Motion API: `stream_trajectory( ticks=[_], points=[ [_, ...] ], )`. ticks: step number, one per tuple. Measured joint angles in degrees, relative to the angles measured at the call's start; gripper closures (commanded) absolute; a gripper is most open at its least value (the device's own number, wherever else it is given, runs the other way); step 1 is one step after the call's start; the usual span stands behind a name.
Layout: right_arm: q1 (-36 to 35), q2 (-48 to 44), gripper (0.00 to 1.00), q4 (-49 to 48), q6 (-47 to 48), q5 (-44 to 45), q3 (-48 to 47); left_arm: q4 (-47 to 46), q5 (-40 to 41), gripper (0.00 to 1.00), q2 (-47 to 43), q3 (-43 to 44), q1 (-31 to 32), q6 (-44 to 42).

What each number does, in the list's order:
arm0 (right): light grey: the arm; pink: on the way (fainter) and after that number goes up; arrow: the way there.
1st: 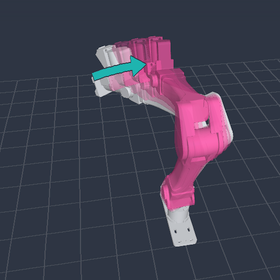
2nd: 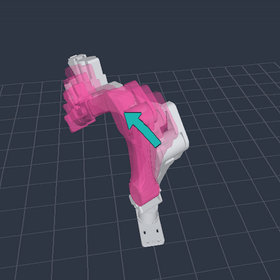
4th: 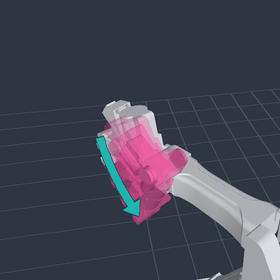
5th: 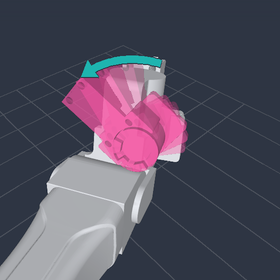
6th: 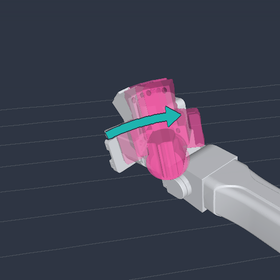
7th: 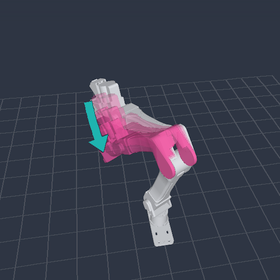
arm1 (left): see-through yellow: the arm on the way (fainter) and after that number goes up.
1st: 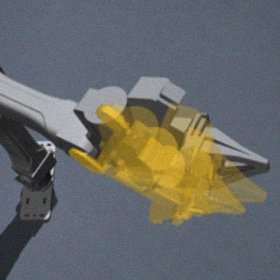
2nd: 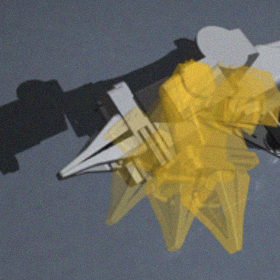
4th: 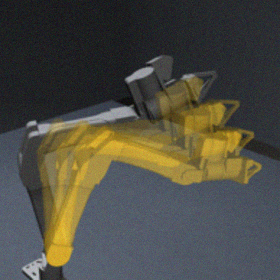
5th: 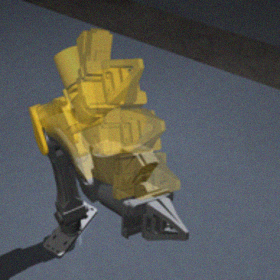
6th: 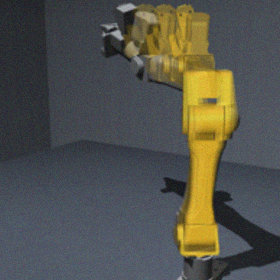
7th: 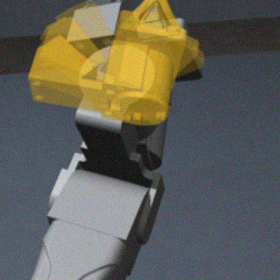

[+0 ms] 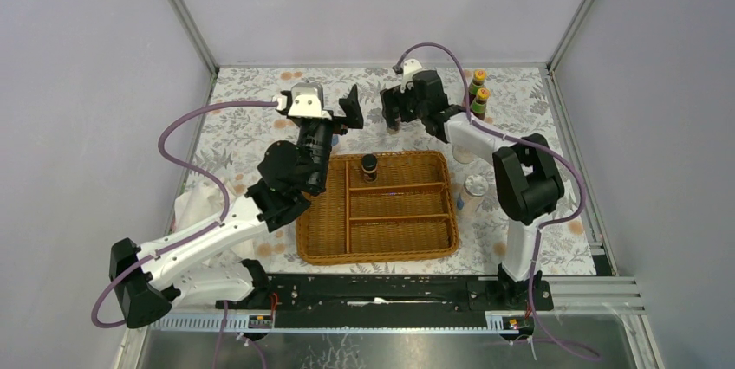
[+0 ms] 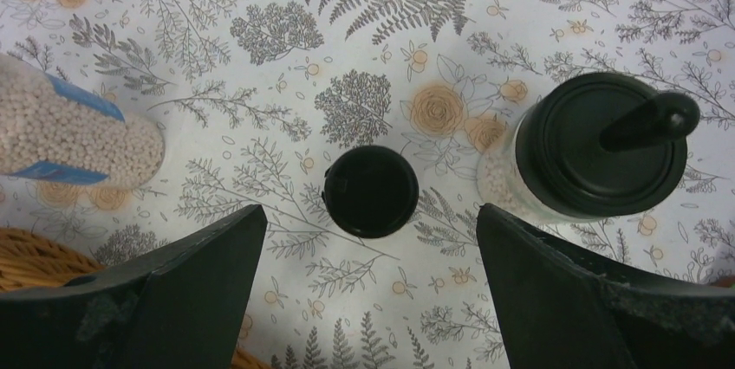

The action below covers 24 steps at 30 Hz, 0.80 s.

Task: Organize the condiment bottles
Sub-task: Pick up the bottle from the center of the board.

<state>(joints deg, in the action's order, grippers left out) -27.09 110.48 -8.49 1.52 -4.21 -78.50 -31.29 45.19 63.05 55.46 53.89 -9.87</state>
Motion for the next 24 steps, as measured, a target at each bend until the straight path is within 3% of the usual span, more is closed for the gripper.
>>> stream_trajectory(
  ticks=[11,24],
  points=[
    [-0.26,4.81,0.00,0.04,0.00,-0.11,-4.17,-0.02,0.02,0.02,0.00,-0.66,0.00,0.04],
    [-0.42,7.98,0.22,0.04,0.22,-1.53,-7.06,-1.07,0.07,0.02,-0.02,-1.44,0.00,0.00]
  ],
)
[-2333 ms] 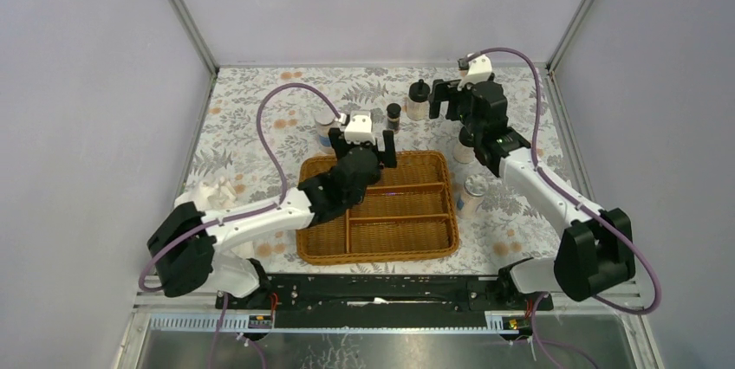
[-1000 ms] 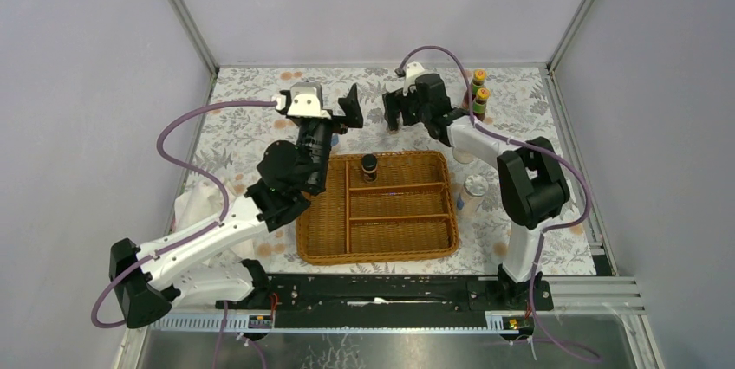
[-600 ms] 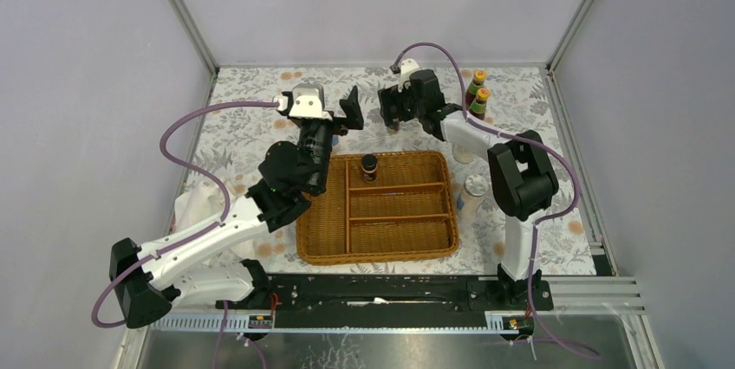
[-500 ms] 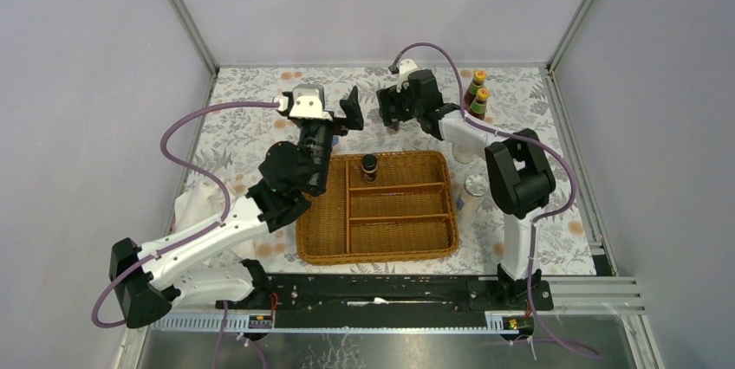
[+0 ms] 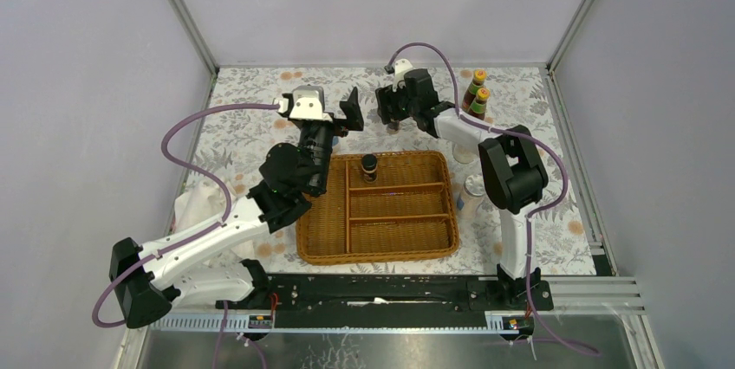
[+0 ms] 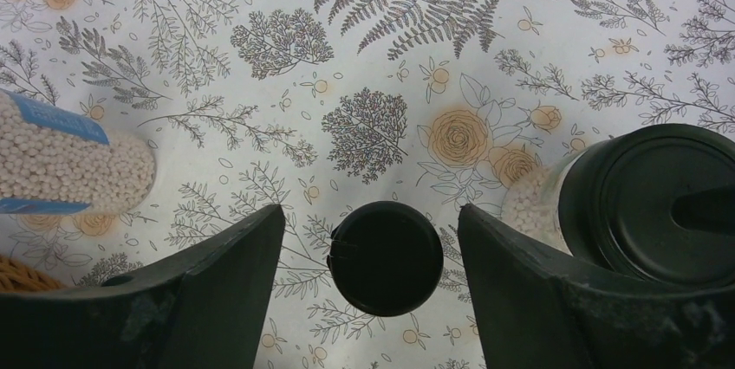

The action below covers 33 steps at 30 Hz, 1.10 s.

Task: Organize the condiment bottles
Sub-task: Pick up the bottle from the center of the board.

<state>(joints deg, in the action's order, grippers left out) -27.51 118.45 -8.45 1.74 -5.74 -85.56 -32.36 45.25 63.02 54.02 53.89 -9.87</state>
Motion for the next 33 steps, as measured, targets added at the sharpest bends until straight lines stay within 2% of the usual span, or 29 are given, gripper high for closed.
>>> stream_trajectory(
  ticks=[9,33],
  points=[
    [-0.04,0.44,0.30,0.00,0.07,0.04,-0.07,-0.61,-0.02,0.02,0.00,-0.15,0.00,0.02],
    [-0.17,0.48,0.64,-0.11,0.39,1.29,0.04,-0.68,-0.02,0.02,0.00,-0.81,0.00,0.13]
  ],
)
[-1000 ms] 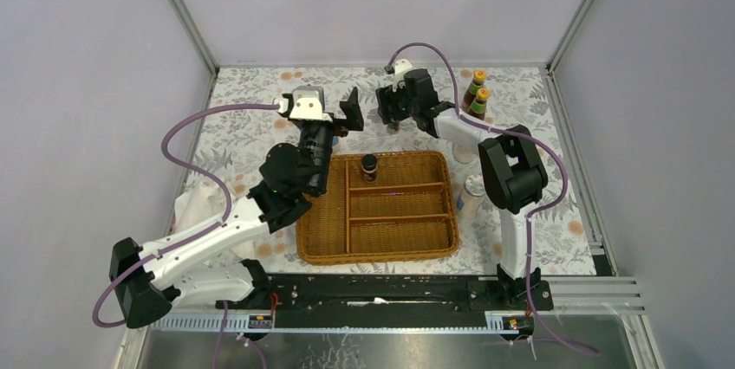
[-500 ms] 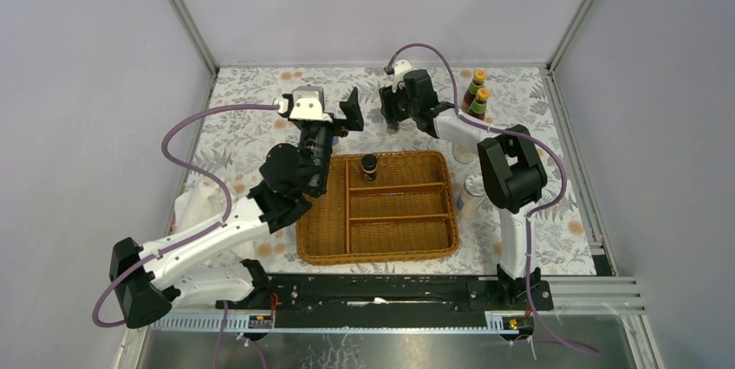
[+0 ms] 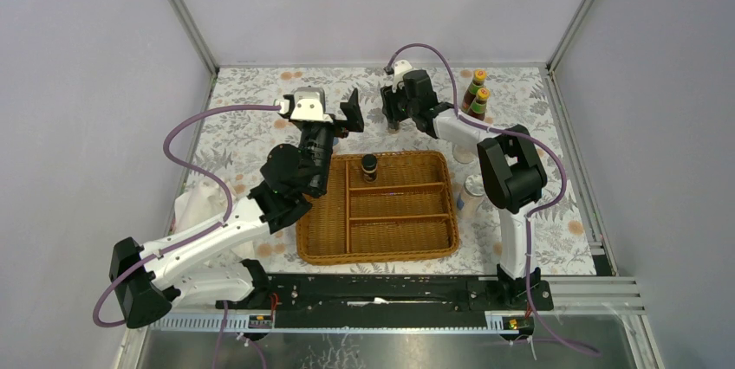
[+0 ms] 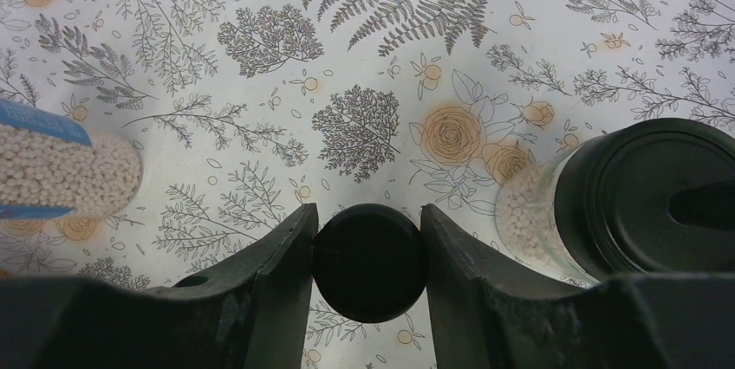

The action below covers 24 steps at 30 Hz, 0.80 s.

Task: Organize the condiment bottles
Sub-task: Pick up the bottle from the center of the board.

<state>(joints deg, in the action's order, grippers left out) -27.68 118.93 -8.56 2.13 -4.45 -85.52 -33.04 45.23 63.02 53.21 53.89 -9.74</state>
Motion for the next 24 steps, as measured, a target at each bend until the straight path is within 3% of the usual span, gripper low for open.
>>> stream_trajectory(
  ticks=[7,12,24],
  points=[
    [-0.07,0.00,0.81,-0.09,0.00,1.86,0.00,-0.39,-0.02,0.02,0.00,-0.33,0.00,0.17],
    [-0.07,0.00,1.00,-0.09,0.00,2.29,-0.02,-0.55,-0.02,0.02,0.00,-0.33,0.00,0.20],
    [-0.07,-0.28,1.00,0.76,0.09,2.49,-0.13,-0.79,-0.02,0.02,0.00,-0.33,0.00,0.20]
  ],
)
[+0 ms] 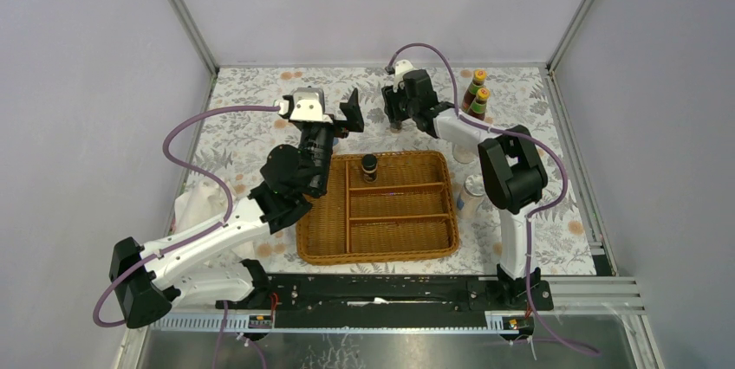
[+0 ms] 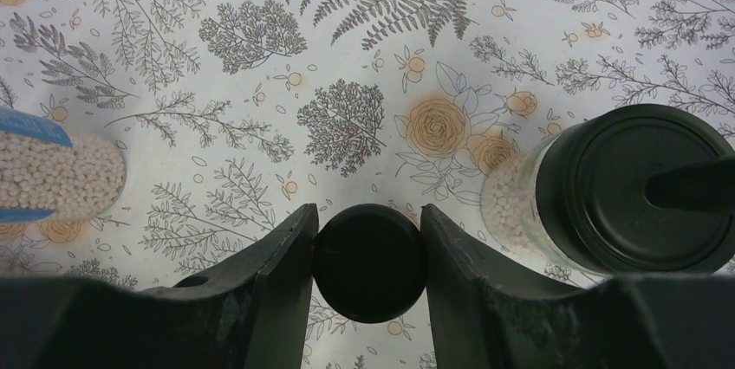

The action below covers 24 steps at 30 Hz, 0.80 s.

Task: Organize the condiment bottles
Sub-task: Pick up the bottle from the center of the board.

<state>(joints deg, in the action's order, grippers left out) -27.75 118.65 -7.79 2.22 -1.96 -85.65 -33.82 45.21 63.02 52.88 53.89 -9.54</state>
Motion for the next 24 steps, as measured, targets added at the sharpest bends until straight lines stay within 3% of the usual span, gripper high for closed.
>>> stream_trajectory(
  ticks=[10,24],
  points=[
    [0.00,-5.14,1.00,2.86,-0.07,0.98,1.49,0.50,0.00,0.03,0.00,0.00,0.00,1.97],
    [0.00,-21.99,1.00,6.01,-2.38,3.10,9.03,3.98,-0.02,0.04,-1.22,0.00,0.00,5.53]
  ],
)
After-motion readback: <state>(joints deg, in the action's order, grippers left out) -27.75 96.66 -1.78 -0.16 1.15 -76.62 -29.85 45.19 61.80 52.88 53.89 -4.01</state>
